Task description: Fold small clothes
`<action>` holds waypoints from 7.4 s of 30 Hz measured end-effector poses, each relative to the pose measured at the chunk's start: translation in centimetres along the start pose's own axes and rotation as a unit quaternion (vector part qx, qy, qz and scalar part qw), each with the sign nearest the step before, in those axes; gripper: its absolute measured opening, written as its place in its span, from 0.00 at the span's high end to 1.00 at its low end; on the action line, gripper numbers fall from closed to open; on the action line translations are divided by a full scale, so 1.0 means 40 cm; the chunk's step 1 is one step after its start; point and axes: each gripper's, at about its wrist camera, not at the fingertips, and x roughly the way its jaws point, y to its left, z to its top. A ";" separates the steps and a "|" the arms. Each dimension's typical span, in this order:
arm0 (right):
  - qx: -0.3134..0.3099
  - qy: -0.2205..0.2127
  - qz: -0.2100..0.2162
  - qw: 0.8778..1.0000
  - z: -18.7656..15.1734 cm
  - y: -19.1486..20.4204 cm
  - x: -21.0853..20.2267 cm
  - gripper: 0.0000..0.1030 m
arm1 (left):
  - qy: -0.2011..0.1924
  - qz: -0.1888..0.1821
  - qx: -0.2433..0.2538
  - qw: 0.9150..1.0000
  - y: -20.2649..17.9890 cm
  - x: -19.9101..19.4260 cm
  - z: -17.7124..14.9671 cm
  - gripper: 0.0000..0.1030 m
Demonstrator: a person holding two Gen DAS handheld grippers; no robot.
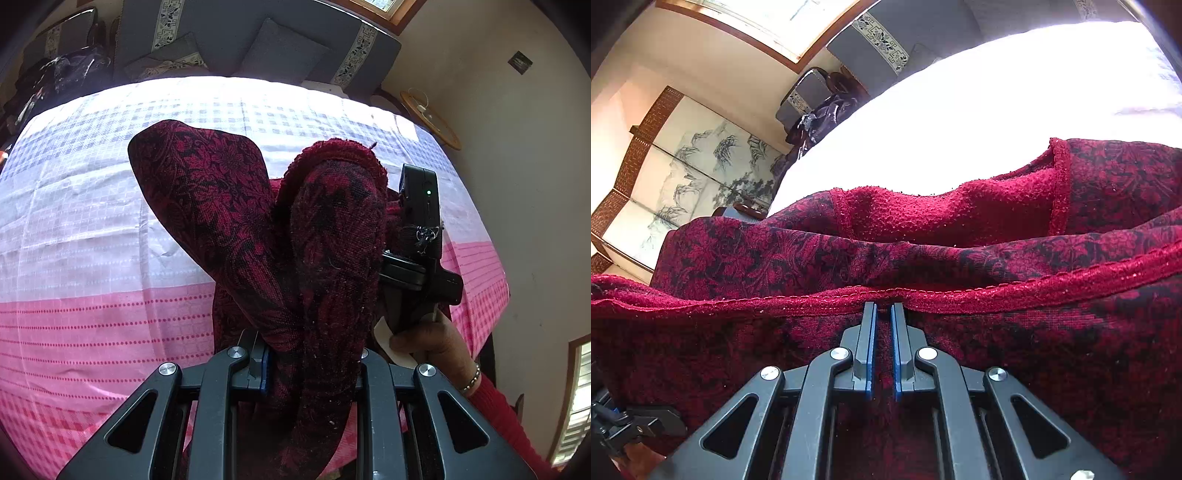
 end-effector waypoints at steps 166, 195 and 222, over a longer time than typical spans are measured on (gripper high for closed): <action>-0.030 -0.118 -0.072 0.990 -0.431 -0.291 -0.501 0.85 | -0.247 0.075 -0.050 0.965 -0.113 0.131 -0.544 0.20; -0.032 -0.128 -0.078 0.988 -0.439 -0.275 -0.499 0.85 | -0.261 0.026 -0.014 0.965 -0.101 0.088 -0.372 0.20; -0.028 -0.126 -0.076 0.989 -0.437 -0.280 -0.501 0.85 | -0.214 0.062 0.044 0.974 -0.093 0.203 -0.328 0.15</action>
